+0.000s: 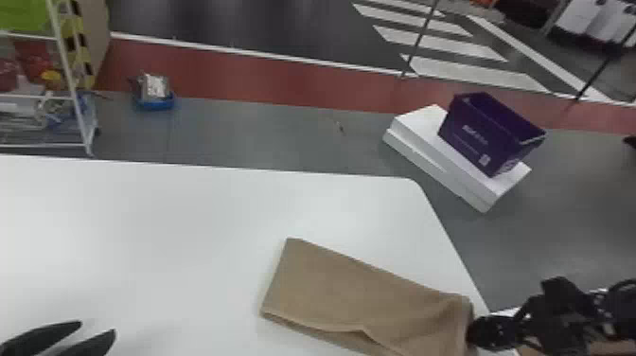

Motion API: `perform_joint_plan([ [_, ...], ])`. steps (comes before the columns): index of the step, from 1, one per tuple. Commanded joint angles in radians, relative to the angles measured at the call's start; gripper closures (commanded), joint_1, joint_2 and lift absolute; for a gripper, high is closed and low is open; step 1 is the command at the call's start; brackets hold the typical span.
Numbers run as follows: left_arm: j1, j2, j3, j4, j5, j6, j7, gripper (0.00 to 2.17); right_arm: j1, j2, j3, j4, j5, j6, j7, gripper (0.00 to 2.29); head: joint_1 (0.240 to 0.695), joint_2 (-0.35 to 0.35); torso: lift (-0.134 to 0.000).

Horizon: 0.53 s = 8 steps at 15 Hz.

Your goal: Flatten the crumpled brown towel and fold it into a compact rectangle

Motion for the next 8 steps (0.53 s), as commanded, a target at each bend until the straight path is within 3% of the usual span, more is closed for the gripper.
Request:
perform_joint_plan([
  [1,0.003,-0.003,0.001,-0.004,0.0,0.0,-0.004,0.08,-0.051,0.005,0.036,0.014,0.021,0.019,0.008,1.29,0.695,-0.35,-0.124],
  [4,0.014,-0.003,0.004,-0.017,0.003,0.0,-0.006,0.08,-0.126,0.006,0.101,0.029,0.069,0.071,0.008,1.29,0.695,-0.35,-0.124],
  [8,0.014,-0.003,0.0,-0.022,0.003,0.0,-0.004,0.08,-0.212,0.031,0.133,0.028,0.072,0.145,0.008,1.29,0.695,-0.35,-0.124],
])
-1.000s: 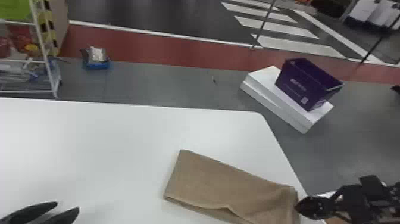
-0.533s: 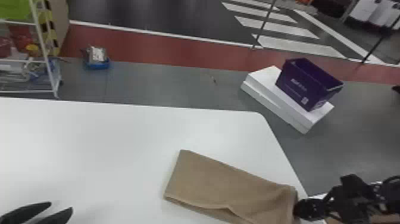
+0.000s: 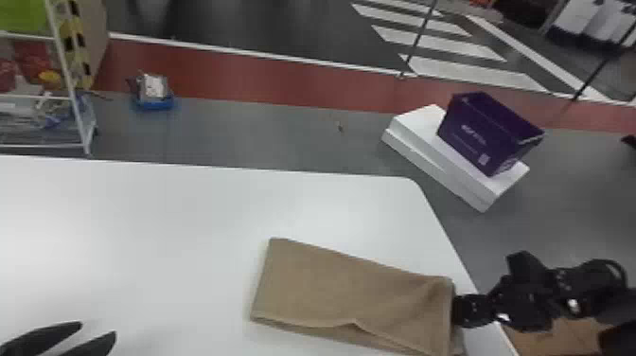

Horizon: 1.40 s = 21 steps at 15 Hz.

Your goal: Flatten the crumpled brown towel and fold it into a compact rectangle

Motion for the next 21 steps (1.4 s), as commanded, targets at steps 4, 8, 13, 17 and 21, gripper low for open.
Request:
perform_joint_plan([
  [4,0.0,-0.003,-0.009,-0.013,0.01,-0.003,0.025,0.08,-0.107,0.036,0.045,-0.006,-0.001,0.057,0.008,1.29,0.695,-0.35,-0.124],
  [8,-0.006,-0.003,-0.057,-0.001,0.04,-0.153,0.16,0.08,-0.225,0.054,0.12,-0.003,0.034,0.137,0.008,1.29,0.695,-0.35,-0.124],
  [13,-0.005,-0.003,-0.093,0.032,0.109,-0.356,0.33,0.06,-0.314,0.08,0.203,0.02,0.107,0.156,0.008,1.29,0.695,-0.347,-0.124],
  [17,0.006,-0.003,-0.08,0.027,0.121,-0.356,0.324,0.06,-0.268,0.053,0.16,0.006,0.111,0.131,0.008,1.13,0.695,-0.331,-0.124],
  [21,-0.001,-0.003,-0.083,0.033,0.125,-0.353,0.316,0.06,-0.135,0.01,-0.022,-0.061,-0.058,0.291,0.008,0.04,0.695,-0.35,-0.124],
])
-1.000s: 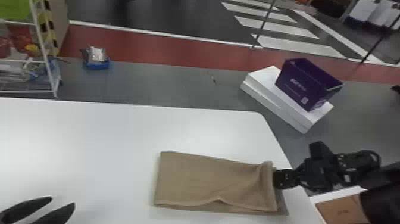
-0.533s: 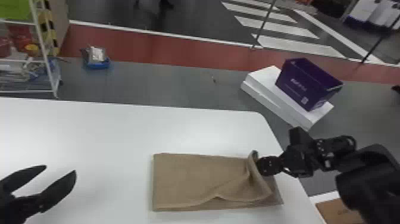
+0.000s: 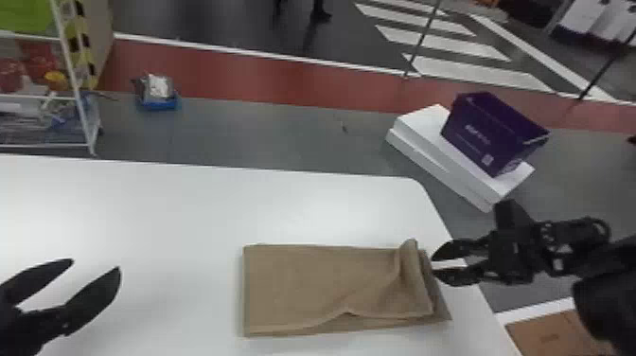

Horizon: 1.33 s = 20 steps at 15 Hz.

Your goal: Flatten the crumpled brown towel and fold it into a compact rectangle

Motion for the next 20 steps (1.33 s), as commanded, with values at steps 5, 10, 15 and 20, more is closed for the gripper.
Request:
perform_joint_plan([
  [5,-0.017,-0.003,0.0,0.035,0.006,-0.001,-0.032,0.06,0.139,-0.009,-0.105,-0.009,-0.094,0.139,0.008,0.15,0.695,-0.35,-0.124],
  [10,-0.013,-0.003,0.018,0.041,0.011,0.002,-0.048,0.06,0.132,0.049,-0.153,-0.096,-0.247,0.369,0.008,0.17,0.695,-0.35,-0.124],
  [15,-0.012,-0.003,0.024,0.048,0.014,-0.001,-0.059,0.06,0.132,0.078,-0.091,-0.113,-0.243,0.507,0.008,0.32,0.695,-0.35,-0.124],
  [20,-0.012,-0.003,0.024,0.051,0.012,0.002,-0.059,0.06,0.112,0.088,-0.054,-0.113,-0.235,0.535,0.008,0.58,0.695,-0.35,-0.124],
])
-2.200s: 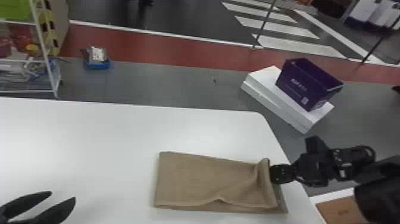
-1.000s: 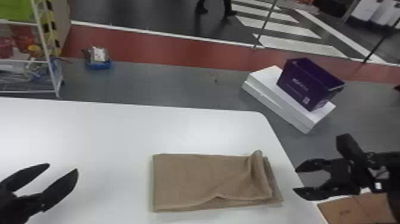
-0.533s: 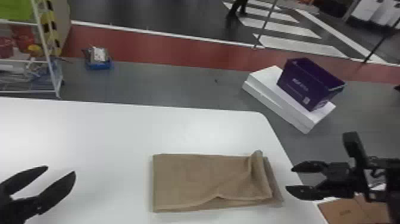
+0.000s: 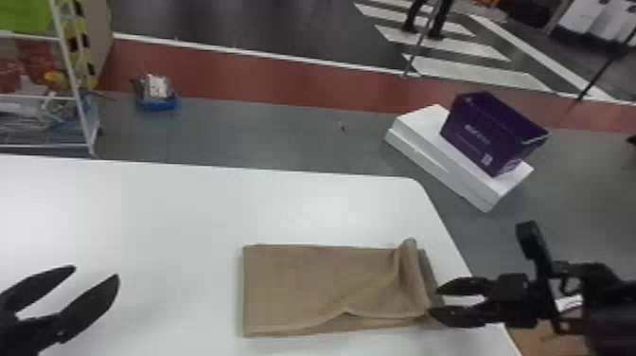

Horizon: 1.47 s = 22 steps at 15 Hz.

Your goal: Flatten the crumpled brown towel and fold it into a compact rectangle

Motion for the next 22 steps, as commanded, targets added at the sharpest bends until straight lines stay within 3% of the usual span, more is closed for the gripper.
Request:
perform_joint_plan([
  [1,0.0,-0.003,0.002,0.005,0.0,0.001,-0.001,0.06,-0.008,0.0,0.015,0.002,0.016,0.005,0.008,0.59,0.695,-0.35,-0.124],
  [5,0.0,-0.003,0.002,0.008,0.0,-0.002,-0.005,0.06,-0.025,-0.002,0.037,0.008,0.03,0.002,0.008,0.77,0.695,-0.35,-0.124],
  [7,0.003,-0.003,0.008,0.008,0.0,0.001,-0.006,0.06,-0.026,-0.002,0.018,0.005,0.003,0.005,0.008,1.03,0.695,-0.35,-0.124],
  [12,0.005,-0.003,0.016,0.009,0.0,0.001,-0.012,0.06,0.009,-0.016,-0.034,-0.014,-0.017,-0.016,0.008,1.02,0.695,-0.35,-0.124],
  [14,0.0,-0.003,0.013,0.019,0.0,-0.002,-0.015,0.06,0.012,-0.009,-0.009,-0.009,0.001,-0.019,0.008,0.41,0.695,-0.35,-0.124],
  [15,0.0,-0.003,0.013,0.02,0.0,-0.002,-0.018,0.06,0.007,-0.008,0.008,-0.006,0.013,-0.022,0.008,0.37,0.695,-0.35,-0.124],
  [20,0.0,-0.003,0.021,0.025,0.003,-0.002,-0.025,0.06,-0.037,-0.005,0.092,0.006,0.084,-0.01,0.008,0.37,0.695,-0.35,-0.124],
  [21,0.0,-0.003,0.024,0.028,0.006,-0.002,-0.028,0.06,-0.045,-0.005,0.106,0.009,0.093,-0.007,0.008,0.44,0.695,-0.35,-0.124],
  [22,0.0,-0.003,0.028,0.029,0.006,-0.002,-0.029,0.06,-0.049,-0.005,0.112,0.012,0.096,-0.004,0.008,0.67,0.695,-0.35,-0.124],
])
